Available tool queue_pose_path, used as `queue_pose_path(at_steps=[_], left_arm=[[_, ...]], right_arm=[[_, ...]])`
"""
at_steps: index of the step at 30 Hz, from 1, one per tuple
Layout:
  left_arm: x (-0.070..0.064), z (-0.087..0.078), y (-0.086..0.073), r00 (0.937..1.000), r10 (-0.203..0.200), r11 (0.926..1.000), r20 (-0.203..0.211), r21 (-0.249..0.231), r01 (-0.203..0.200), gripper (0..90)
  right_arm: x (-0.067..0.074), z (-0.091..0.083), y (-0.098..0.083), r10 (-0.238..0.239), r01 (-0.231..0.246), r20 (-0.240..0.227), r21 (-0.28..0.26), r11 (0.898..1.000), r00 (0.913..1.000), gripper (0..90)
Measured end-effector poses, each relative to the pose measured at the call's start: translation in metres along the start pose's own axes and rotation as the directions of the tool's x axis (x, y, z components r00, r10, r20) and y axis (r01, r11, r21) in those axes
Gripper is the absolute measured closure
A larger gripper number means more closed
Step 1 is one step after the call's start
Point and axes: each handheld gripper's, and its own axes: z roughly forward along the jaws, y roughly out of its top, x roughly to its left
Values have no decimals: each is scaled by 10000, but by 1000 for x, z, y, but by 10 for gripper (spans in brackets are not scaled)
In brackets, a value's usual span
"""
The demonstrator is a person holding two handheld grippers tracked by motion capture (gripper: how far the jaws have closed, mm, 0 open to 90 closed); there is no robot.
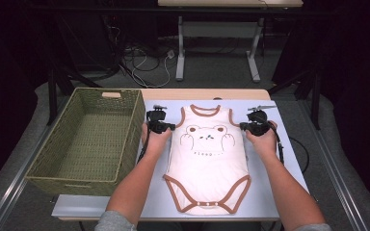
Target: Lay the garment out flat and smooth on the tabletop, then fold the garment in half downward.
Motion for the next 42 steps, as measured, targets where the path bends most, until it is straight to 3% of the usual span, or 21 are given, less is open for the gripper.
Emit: queue_pose_path(at_steps=[42], left_arm=[[-14, -40, -1, 9986, 445, 9950, 302, -904, -416, 875]], right_arm=[[5, -36, 3, -352, 307, -446, -981, 9947, 9984, 894]])
